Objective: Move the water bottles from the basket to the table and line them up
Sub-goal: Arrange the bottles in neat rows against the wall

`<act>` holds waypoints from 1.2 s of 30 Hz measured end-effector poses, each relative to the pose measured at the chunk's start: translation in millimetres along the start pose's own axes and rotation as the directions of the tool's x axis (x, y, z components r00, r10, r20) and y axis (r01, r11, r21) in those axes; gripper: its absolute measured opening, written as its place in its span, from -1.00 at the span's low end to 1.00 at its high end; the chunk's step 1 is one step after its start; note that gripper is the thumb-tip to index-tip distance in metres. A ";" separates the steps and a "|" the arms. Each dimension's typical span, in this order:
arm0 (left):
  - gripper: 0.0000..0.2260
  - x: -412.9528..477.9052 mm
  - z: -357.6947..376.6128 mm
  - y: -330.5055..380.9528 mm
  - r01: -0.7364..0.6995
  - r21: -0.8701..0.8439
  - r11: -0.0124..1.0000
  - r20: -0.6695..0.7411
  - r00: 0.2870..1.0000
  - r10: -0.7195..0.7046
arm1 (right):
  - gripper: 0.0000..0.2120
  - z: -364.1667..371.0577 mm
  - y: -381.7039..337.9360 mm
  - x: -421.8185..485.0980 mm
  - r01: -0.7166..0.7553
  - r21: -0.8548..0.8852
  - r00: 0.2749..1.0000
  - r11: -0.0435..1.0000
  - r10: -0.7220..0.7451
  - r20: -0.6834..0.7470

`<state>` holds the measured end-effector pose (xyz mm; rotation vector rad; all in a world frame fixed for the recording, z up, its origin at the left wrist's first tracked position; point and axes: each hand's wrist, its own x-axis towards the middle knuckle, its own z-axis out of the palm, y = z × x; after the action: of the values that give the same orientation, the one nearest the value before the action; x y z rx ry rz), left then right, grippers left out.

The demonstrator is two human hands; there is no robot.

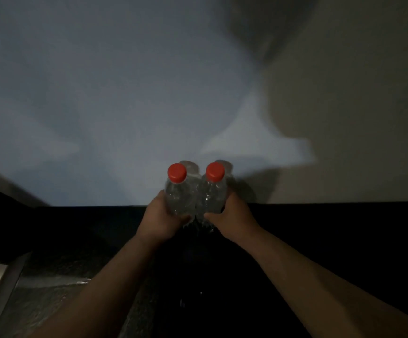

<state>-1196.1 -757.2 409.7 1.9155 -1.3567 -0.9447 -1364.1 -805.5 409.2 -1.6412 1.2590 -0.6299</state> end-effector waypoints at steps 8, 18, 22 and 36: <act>-0.89 6.9 6.8 -8.5 0.021 0.023 0.999 -0.003 1.000 -0.021 | -0.50 14.3 10.3 3.3 -0.045 0.030 0.997 0.999 0.047 -0.057; -0.81 -41.9 -27.8 17.1 0.474 -0.181 0.862 0.241 0.871 -0.428 | -0.77 -10.2 -33.0 -58.6 -0.335 -0.064 0.927 0.940 0.341 0.153; -0.86 -110.8 -47.8 29.3 0.292 -0.199 0.935 0.198 0.947 -0.254 | -0.94 -29.9 -59.8 -130.2 -0.315 -0.057 0.934 0.947 0.320 0.157; -0.69 -305.2 -39.8 45.2 0.021 -0.164 0.986 0.332 0.943 0.035 | -0.64 -83.3 -79.0 -333.9 -0.160 -0.529 0.962 0.833 0.253 0.107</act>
<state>-1255.3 -477.0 531.3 1.6763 -1.4180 -1.3836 -1511.2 -523.1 561.7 -1.9015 1.5361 0.0035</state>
